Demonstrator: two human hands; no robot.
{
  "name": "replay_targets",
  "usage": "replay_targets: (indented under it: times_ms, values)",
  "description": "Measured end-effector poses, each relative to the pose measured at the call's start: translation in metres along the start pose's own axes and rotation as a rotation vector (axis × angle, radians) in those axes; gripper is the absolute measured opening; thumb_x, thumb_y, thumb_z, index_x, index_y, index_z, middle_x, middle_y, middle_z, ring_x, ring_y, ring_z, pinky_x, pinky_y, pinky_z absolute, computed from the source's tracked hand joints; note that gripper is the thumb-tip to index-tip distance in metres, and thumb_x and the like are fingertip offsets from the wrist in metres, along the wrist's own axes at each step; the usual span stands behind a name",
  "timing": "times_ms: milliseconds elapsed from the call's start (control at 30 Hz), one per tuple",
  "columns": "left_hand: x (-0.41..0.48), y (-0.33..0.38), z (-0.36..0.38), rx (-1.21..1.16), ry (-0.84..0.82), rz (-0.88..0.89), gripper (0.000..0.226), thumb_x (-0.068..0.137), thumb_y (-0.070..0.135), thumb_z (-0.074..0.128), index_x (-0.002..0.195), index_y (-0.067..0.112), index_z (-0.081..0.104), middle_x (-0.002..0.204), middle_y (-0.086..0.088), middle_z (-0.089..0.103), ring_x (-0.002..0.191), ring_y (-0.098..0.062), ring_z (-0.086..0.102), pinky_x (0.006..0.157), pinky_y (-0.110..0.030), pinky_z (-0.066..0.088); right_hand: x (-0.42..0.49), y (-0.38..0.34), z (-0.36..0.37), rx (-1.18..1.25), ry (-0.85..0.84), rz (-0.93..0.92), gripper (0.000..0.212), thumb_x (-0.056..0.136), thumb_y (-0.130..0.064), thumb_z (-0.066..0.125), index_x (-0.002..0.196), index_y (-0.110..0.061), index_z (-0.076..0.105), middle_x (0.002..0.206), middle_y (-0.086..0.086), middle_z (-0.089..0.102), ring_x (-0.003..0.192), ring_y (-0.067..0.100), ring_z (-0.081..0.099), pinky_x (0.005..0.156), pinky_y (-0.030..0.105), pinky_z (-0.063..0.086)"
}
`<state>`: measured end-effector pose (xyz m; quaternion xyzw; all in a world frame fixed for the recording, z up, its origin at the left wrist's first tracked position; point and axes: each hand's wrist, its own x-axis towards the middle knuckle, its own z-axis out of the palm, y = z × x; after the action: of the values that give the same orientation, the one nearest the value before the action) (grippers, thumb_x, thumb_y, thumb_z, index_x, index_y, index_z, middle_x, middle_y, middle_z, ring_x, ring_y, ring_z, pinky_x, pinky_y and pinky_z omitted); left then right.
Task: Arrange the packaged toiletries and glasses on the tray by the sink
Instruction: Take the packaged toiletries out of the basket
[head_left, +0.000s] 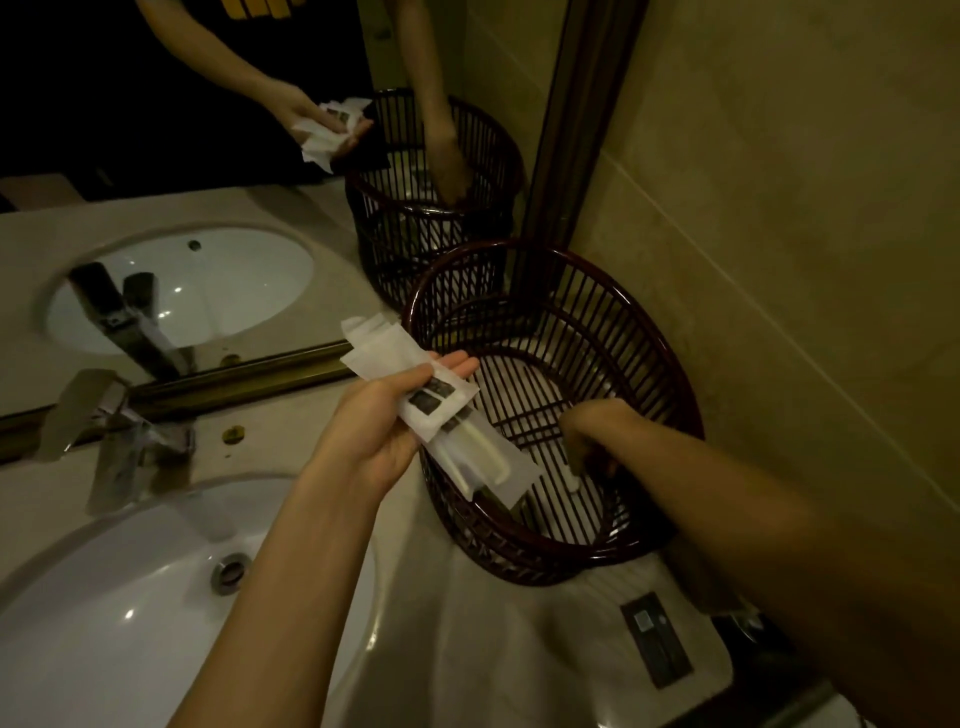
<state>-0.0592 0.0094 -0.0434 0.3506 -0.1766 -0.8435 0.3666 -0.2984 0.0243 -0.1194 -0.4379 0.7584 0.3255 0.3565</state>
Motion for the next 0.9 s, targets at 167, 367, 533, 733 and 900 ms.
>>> replay_targets:
  times_ms: [167, 367, 533, 733, 900]
  values:
    - [-0.002, 0.000, 0.003, 0.024, 0.012, 0.016, 0.040, 0.097, -0.007, 0.043, 0.137, -0.006, 0.042, 0.116, -0.027, 0.070, 0.102, -0.032, 0.073, 0.082, -0.046, 0.061, 0.001, -0.004, 0.003, -0.101, -0.010, 0.068, 0.075, 0.093, -0.027, 0.073, 0.155, -0.009, 0.034, 0.155, 0.011, 0.046, 0.140, 0.030, 0.046, 0.113, 0.042, 0.038]
    - [-0.004, 0.001, 0.005, 0.037, 0.027, 0.021, 0.037, 0.097, -0.007, 0.044, 0.134, -0.005, 0.043, 0.109, -0.025, 0.074, 0.099, -0.030, 0.074, 0.073, -0.042, 0.063, 0.020, -0.004, 0.024, -0.046, 0.011, 0.058, 0.088, 0.091, -0.026, 0.075, 0.158, -0.012, 0.020, 0.157, 0.012, 0.042, 0.140, 0.029, 0.047, 0.109, 0.039, 0.043]
    - [-0.006, 0.002, 0.003, 0.037, 0.031, 0.017, 0.042, 0.097, -0.006, 0.046, 0.139, -0.001, 0.041, 0.109, -0.024, 0.074, 0.103, -0.030, 0.073, 0.079, -0.045, 0.062, 0.034, -0.004, 0.023, -0.003, -0.004, 0.016, 0.075, 0.088, -0.024, 0.077, 0.151, -0.013, 0.038, 0.142, 0.011, 0.058, 0.123, 0.028, 0.061, 0.101, 0.038, 0.053]
    - [-0.007, 0.003, 0.006, 0.011, 0.013, 0.004, 0.038, 0.096, -0.007, 0.046, 0.134, -0.003, 0.044, 0.110, -0.025, 0.073, 0.104, -0.032, 0.072, 0.078, -0.045, 0.062, -0.025, -0.001, -0.038, 0.481, 0.364, -0.294, 0.015, 0.101, -0.023, 0.056, 0.099, -0.012, 0.064, 0.091, 0.006, 0.066, 0.073, 0.015, 0.062, 0.060, 0.026, 0.048]
    - [-0.003, 0.002, 0.005, 0.021, 0.034, -0.018, 0.022, 0.098, -0.001, 0.048, 0.118, -0.003, 0.057, 0.098, -0.018, 0.078, 0.089, -0.024, 0.076, 0.084, -0.044, 0.060, -0.143, -0.010, -0.028, 0.925, 0.286, -0.895, 0.025, 0.106, -0.025, 0.049, 0.089, -0.018, 0.065, 0.070, -0.005, 0.058, 0.059, 0.004, 0.053, 0.052, 0.016, 0.041]
